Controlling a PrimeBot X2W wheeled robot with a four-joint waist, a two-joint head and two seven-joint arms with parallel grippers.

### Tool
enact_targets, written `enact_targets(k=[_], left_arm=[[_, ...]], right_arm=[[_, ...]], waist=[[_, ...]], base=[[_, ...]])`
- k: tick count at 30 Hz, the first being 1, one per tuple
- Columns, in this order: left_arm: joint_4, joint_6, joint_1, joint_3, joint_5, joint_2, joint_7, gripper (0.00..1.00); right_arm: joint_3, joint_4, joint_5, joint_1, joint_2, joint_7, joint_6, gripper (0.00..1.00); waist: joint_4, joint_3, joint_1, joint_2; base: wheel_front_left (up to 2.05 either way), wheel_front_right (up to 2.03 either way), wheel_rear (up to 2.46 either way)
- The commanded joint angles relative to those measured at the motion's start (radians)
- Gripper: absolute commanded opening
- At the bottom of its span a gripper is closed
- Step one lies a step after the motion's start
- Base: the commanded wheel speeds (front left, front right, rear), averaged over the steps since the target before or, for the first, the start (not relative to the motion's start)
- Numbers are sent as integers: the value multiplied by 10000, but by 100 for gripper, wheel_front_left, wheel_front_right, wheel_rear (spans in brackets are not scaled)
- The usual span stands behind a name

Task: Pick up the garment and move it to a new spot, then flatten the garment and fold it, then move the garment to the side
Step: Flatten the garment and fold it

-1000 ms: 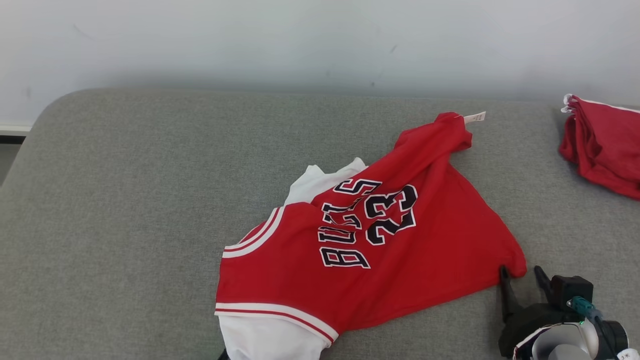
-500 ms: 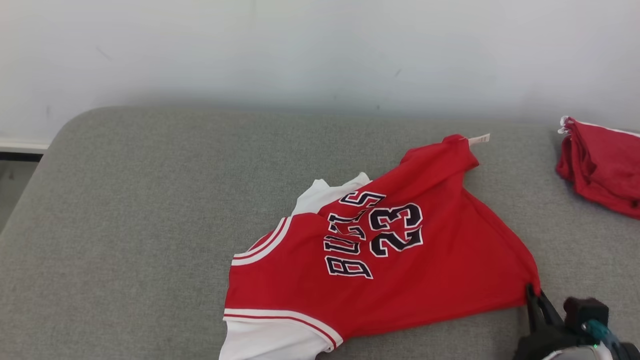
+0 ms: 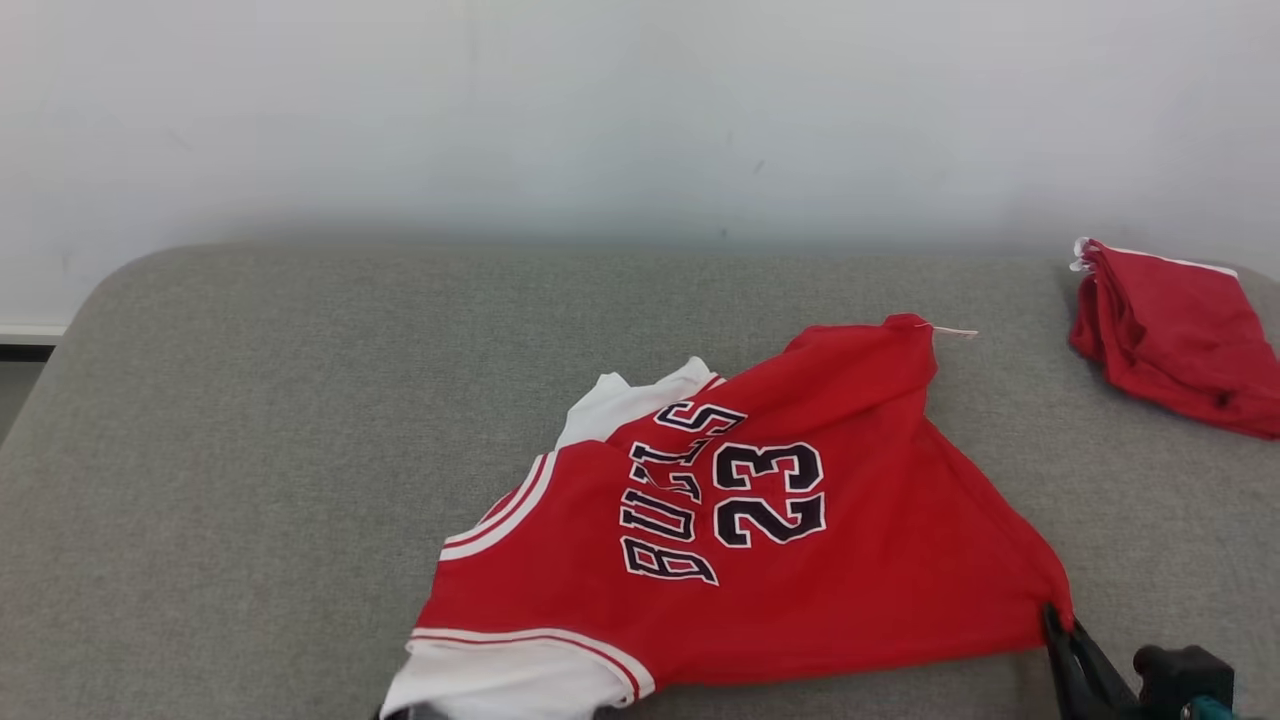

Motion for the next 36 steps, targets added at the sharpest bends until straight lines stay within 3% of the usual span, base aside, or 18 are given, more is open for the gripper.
enact_targets(k=[1, 8, 15, 24, 32, 36], left_arm=[[-161, 25, -259, 49, -74, 183, 78, 0], [-1162, 24, -2723, -16, -949, 1646, 1204, 0], [-1014, 24, -6848, -427, -2295, 2837, 2779, 0], [1409, 24, -12400, -1537, -3538, 3276, 3540, 0], [3580, 25, -16309, -2295, -4058, 3414, 3205, 0], [4493, 25, -17943, -2656, -4226, 3423, 2884, 0]], right_arm=[[35, -210, 162, 2, 43, 94, -27, 0], [369, -2019, 908, -1141, 48, 1389, -27, 0], [647, -2788, 1376, -4181, -260, 2605, -27, 0], [709, -1805, 1629, -9142, -328, 4016, -28, 0], [-6, 53, 1702, -12917, -12, 4763, -28, 0], [136, 740, 1364, -14318, 129, 4688, -28, 0]], waist=[[-94, 78, 1, 0], [-263, 606, 1, 0], [-381, 1704, 1, 0], [-374, 3501, 1, 0], [-493, 4593, 1, 0], [-582, 4941, 1, 0]], base=[[0, 0, 0], [0, 0, 0], [0, 0, 0], [0, 0, 0], [0, 0, 0], [0, 0, 0]])
